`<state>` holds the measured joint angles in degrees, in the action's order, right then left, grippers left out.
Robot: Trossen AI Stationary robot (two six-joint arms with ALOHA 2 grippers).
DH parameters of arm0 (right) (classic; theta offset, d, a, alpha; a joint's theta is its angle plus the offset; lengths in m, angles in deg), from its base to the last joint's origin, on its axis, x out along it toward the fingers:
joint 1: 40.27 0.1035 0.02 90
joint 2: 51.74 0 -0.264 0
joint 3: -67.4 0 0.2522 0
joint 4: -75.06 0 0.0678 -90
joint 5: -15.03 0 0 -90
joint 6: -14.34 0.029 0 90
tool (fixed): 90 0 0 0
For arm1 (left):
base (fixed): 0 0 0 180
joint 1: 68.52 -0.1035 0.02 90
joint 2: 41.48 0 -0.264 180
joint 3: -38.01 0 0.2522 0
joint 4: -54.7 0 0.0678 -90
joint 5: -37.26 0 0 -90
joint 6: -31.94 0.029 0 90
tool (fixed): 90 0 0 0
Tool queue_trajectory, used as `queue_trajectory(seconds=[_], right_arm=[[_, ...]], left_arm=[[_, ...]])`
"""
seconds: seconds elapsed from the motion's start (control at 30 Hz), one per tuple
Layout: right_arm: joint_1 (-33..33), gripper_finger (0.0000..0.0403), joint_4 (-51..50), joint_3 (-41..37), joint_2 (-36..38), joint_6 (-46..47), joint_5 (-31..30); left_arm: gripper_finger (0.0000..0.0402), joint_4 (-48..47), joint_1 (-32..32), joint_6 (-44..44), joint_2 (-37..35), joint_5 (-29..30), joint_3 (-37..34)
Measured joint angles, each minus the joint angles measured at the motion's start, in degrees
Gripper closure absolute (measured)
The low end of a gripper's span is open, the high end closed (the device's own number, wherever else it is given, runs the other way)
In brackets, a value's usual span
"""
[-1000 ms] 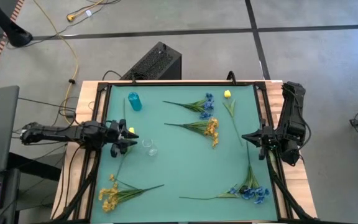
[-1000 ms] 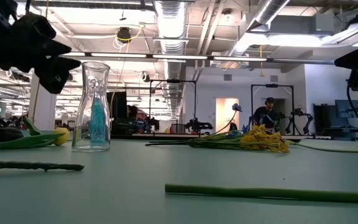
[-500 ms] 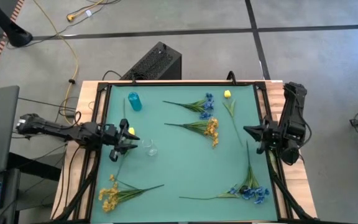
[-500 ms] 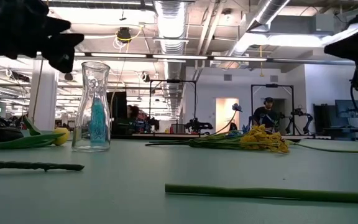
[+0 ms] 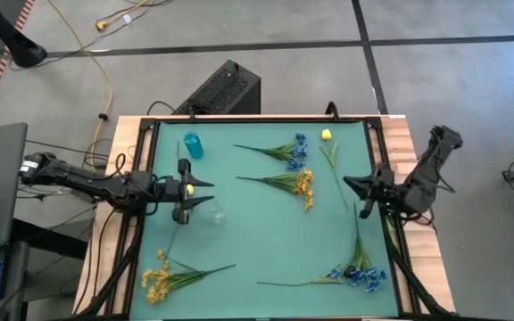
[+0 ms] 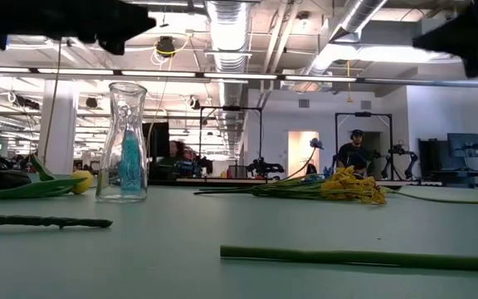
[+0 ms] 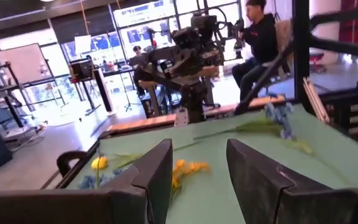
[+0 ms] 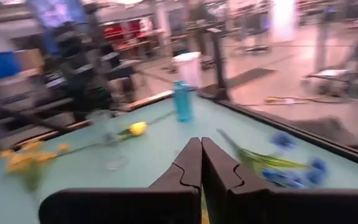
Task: Sort flowers into vase by color
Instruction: Put the bottom blue flowers into the blue vase
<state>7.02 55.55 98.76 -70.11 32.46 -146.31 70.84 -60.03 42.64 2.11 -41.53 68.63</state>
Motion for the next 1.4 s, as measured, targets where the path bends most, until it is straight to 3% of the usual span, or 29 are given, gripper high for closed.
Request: queue_trajectory(seconds=[0.17,0.3,0.53,0.77,1.0,1.17,1.4], right_arm=[[-8.34,0.0374,7.07,0.00,-0.97,-4.99,14.07],[-14.02,0.0360,7.90,0.02,-3.48,-5.47,21.04],[-21.12,0.0322,6.02,6.73,-14.44,-11.21,35.95],[-21.94,0.0289,-17.10,24.61,-28.99,-25.08,45.51],[-21.13,0.0261,-37.44,39.79,-44.32,-37.05,45.85],[-21.13,0.0242,-51.60,45.36,-54.50,-41.21,46.46],[-21.02,0.0212,-71.53,46.62,-67.85,-51.77,54.39]], left_arm=[[0.0260,-1.31,0.00,-3.00,4.94,-0.42,0.49],[0.0260,1.20,-0.10,1.66,7.38,0.15,0.73],[0.0260,0.71,-0.17,7.18,7.42,-0.24,3.58],[0.0260,-0.42,-0.17,5.76,7.42,-0.29,3.86],[0.0260,-1.92,-0.17,4.69,7.42,0.02,3.86],[0.0260,0.25,-0.17,4.68,7.42,0.08,3.88],[0.0260,1.26,-0.22,5.60,7.42,0.17,3.90]])
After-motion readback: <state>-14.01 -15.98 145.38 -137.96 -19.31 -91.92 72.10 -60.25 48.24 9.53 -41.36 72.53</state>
